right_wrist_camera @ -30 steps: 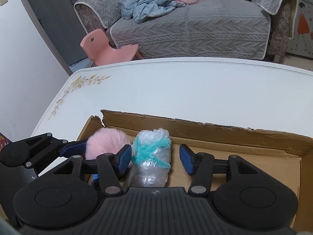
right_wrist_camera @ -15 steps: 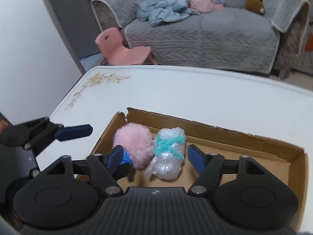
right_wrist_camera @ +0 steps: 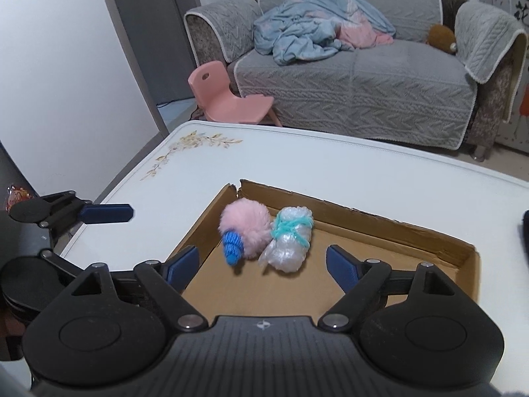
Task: Organize objects
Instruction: 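Open both grippers to release the bundles and withdraw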
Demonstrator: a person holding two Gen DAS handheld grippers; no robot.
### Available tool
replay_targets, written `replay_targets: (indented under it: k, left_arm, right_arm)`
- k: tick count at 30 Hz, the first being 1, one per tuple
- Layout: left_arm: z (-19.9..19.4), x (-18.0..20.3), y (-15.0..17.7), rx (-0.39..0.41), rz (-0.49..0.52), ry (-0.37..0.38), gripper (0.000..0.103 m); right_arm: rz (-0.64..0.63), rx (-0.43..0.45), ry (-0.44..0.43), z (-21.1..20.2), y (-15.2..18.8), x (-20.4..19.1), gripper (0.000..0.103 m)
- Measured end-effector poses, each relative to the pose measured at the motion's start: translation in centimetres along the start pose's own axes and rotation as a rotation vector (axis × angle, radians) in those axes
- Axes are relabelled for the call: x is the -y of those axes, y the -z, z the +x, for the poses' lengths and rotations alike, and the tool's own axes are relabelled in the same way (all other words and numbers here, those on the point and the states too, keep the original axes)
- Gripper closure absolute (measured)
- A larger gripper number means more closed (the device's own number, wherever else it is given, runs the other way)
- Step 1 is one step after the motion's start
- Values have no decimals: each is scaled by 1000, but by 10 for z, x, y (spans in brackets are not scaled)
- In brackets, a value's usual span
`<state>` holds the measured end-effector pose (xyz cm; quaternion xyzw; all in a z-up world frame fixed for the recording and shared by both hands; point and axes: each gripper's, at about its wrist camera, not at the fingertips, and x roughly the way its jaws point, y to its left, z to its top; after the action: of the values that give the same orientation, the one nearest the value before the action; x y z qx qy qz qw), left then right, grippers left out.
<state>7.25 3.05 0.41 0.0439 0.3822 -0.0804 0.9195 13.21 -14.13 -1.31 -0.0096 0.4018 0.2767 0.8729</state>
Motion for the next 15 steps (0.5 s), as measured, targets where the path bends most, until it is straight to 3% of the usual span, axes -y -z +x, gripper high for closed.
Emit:
replay_targets:
  k: [8,15]
  left_arm:
    - [-66,18,39,82,41,6,1]
    - [-109,18,105,132,-65,-5,1]
  right_arm:
    - [-46,84,-15,-61,31,-16,14]
    - [-49,174,8,-122,90,-7,5]
